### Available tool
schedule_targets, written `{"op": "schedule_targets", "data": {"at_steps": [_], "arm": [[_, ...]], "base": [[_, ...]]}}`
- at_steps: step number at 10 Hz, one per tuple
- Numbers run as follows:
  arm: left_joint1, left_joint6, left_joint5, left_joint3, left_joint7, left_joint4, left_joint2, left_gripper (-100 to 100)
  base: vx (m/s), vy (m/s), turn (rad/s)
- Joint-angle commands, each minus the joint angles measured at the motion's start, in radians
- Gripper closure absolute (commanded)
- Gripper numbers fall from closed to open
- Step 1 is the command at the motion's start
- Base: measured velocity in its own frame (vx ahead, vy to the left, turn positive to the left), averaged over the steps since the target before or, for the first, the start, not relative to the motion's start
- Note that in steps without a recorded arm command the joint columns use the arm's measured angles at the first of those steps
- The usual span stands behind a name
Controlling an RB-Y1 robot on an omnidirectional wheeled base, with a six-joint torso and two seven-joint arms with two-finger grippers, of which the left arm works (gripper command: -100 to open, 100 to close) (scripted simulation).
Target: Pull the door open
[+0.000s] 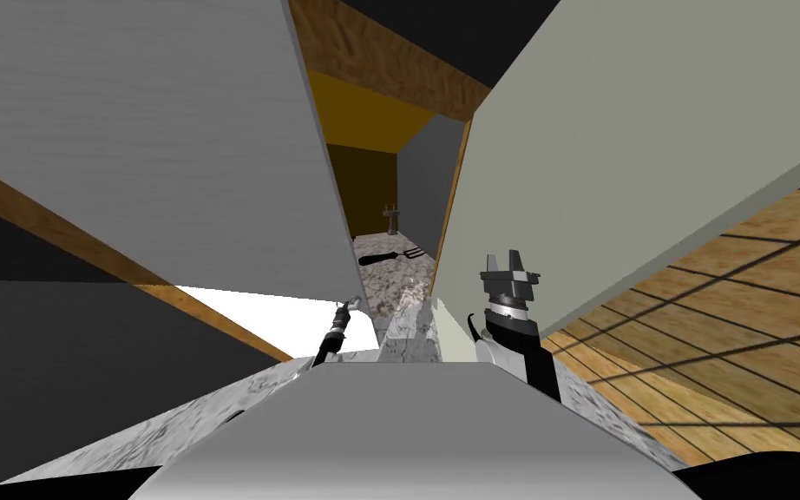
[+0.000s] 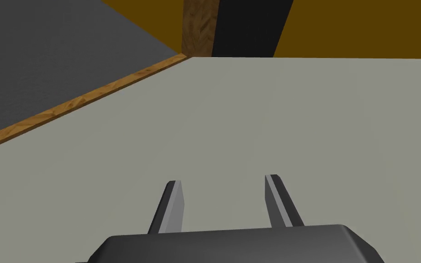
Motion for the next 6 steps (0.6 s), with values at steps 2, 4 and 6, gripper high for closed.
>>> {"op": "schedule_targets", "data": {"at_steps": [2,4,6], "arm": [[0.031,-0.034,0.000,-0.012,0.047,0.011,0.037,100],[0.049,-0.062,0.001,-0.019,0.084,0.023,0.070,100],[0.073,-0.099,0.003,-0.029,0.131,0.038,0.113,100]], "base": [[-0.193,-0.011,-0.225],[-0.129,-0.014,-0.178],[-0.098,-0.044,-0.166]]}}
